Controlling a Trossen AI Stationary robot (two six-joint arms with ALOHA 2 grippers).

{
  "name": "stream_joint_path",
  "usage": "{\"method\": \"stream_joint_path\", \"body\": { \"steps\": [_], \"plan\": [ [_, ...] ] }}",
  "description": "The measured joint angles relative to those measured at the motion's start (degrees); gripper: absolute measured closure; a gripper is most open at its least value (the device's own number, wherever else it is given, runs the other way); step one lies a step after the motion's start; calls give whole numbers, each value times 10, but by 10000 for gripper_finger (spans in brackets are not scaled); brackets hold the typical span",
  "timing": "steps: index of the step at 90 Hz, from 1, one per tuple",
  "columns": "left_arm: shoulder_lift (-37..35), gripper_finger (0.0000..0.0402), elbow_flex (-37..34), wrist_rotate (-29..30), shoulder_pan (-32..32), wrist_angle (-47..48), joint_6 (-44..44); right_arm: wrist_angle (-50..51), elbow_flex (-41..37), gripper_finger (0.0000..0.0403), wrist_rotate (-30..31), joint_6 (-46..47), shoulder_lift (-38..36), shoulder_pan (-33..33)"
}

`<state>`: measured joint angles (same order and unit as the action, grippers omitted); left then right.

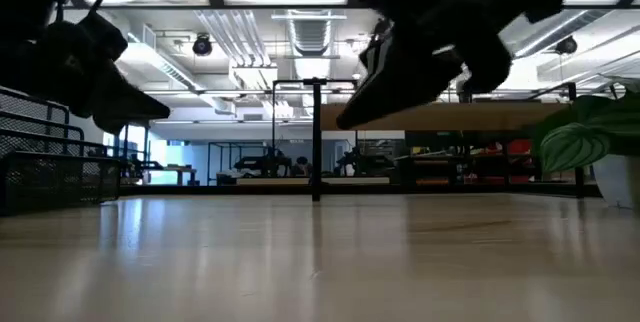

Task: Stock shelves
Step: Put the white vase plant under the shelf

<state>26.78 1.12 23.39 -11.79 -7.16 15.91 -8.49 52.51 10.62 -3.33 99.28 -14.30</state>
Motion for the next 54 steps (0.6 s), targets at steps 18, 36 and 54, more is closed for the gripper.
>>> {"method": "stream_joint_path", "body": {
  "steps": [18,36,54],
  "plan": [
    [26,397,0,-4,0,-20,-19,-21,-6,403,-2,36,11,15],
    [45,397,0,-4,0,-50,-32,-66,-5,403,-1,53,21,15],
    [59,397,0,-73,0,-89,-55,-72,-5,403,-1,108,21,15]
  ]
}}
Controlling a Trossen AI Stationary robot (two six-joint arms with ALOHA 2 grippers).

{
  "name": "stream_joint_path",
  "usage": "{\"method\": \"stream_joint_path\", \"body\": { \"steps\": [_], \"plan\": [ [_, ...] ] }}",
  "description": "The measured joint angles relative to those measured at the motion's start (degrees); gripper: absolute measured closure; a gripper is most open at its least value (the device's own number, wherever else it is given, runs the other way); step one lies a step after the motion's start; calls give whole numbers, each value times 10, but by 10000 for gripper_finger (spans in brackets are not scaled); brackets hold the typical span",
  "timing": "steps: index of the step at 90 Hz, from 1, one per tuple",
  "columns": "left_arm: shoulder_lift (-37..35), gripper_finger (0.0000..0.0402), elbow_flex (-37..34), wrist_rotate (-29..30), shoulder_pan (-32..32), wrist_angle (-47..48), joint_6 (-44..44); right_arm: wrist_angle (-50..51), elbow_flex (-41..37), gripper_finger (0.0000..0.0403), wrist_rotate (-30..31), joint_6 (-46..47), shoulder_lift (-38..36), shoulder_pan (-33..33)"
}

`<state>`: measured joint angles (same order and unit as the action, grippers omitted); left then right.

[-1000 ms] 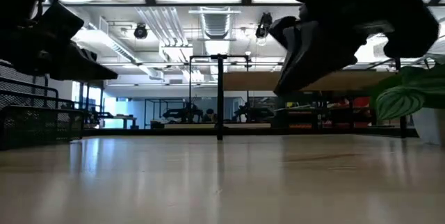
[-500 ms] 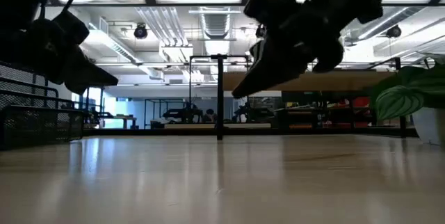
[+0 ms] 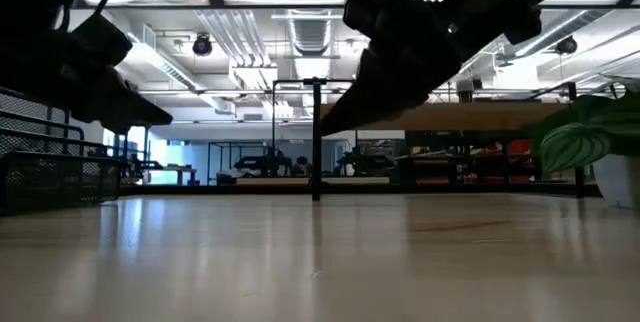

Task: Stock shelves
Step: Put the white vase plant under the shelf

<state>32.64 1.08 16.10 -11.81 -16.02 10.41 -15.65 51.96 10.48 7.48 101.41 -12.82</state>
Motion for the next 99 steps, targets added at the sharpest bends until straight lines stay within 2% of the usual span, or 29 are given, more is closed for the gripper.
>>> {"method": "stream_joint_path", "body": {
  "steps": [13,29,40,62,70,79,88,99],
  "plan": [
    [8,397,0,-59,0,-67,-6,-1,0,403,0,30,0,0],
    [16,397,0,-124,0,-78,-10,-2,0,403,0,61,0,0],
    [26,397,0,-125,0,-83,33,-5,0,403,0,63,0,0],
    [74,397,0,-144,-1,-69,54,-32,2,403,0,76,0,0],
    [92,397,5,-183,-1,-76,69,-33,10,403,0,74,0,0],
    [115,397,26,-263,-1,-70,67,-29,18,403,0,50,0,0],
    [136,397,58,-326,-1,-73,55,29,39,403,0,33,-9,0],
    [159,397,95,-334,-1,-76,41,209,104,403,25,61,-33,-3]
  ]
}}
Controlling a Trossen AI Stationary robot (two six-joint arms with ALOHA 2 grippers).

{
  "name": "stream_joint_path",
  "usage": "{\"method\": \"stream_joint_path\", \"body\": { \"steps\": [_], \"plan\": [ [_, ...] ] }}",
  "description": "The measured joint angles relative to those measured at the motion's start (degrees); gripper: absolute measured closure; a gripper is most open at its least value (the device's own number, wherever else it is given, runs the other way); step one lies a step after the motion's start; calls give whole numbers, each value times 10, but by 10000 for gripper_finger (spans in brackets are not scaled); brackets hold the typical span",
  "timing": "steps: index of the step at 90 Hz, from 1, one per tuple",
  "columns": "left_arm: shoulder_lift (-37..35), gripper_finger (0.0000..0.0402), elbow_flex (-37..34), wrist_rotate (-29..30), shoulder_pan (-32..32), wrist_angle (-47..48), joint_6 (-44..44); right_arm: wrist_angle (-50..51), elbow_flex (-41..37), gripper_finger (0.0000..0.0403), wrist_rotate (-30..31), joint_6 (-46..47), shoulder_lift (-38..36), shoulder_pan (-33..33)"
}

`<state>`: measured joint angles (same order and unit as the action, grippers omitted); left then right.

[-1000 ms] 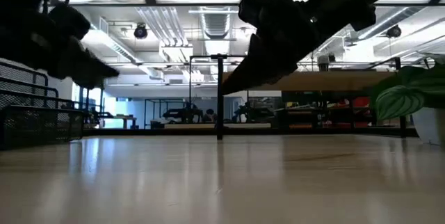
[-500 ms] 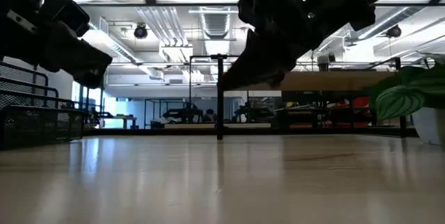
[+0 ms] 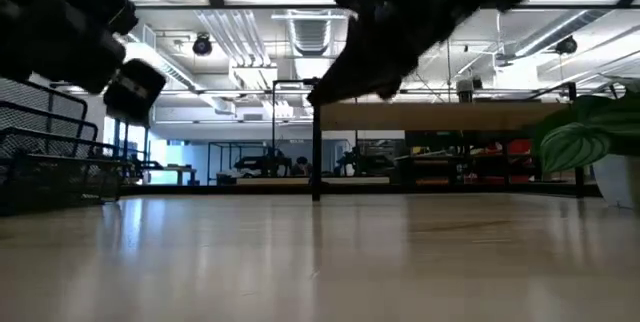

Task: Stock shelves
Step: Put the white vase plant under the shelf

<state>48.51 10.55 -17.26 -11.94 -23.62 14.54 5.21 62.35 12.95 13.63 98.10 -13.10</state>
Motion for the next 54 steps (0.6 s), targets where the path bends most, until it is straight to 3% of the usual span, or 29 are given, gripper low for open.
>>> {"method": "stream_joint_path", "body": {
  "steps": [17,29,54],
  "plan": [
    [35,397,61,1,0,-5,-71,259,100,403,21,65,-1,-18],
    [54,397,99,2,0,-7,-101,337,127,403,21,101,-1,-39],
    [115,397,149,2,-1,-5,-115,402,141,403,20,205,-2,-88]
  ]
}}
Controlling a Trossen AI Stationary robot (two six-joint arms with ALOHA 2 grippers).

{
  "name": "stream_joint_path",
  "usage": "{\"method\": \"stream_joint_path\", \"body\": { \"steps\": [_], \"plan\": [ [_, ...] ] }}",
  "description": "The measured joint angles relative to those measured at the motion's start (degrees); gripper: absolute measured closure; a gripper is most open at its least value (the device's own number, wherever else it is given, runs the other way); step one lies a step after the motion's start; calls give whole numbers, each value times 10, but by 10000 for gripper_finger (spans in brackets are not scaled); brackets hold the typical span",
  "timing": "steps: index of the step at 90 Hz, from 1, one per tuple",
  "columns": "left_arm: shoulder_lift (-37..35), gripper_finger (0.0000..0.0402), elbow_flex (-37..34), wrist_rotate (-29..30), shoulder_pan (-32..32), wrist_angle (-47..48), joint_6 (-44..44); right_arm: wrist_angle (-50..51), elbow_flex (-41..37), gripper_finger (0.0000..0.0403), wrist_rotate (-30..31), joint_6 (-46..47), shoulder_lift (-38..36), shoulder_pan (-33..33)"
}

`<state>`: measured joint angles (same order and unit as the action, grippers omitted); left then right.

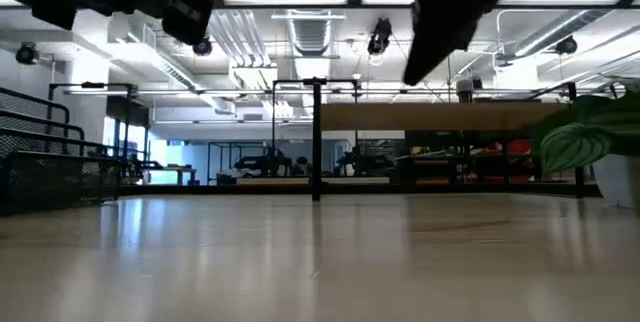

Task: Stock shelves
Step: Put the white vase plant under the shelf

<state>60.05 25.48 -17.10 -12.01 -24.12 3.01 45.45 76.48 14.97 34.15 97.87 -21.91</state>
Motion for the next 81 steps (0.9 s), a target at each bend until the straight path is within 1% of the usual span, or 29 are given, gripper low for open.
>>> {"method": "stream_joint_path", "body": {
  "steps": [12,21,27,43,52,60,81],
  "plan": [
    [59,397,31,0,-1,-3,44,94,0,403,-4,87,-6,-30],
    [108,397,70,0,-1,-5,70,181,0,403,-25,163,-14,-53],
    [138,397,98,0,-1,-8,65,229,0,403,-36,204,-19,-65],
    [211,397,154,0,-2,2,53,338,-2,403,-36,292,-23,-93],
    [245,397,174,0,-2,6,50,364,-6,403,-43,321,-23,-106],
    [274,397,188,0,-2,10,50,369,-13,403,-50,330,-23,-119],
    [326,397,199,0,-2,7,54,409,-21,403,-60,366,-23,-158]
  ]
}}
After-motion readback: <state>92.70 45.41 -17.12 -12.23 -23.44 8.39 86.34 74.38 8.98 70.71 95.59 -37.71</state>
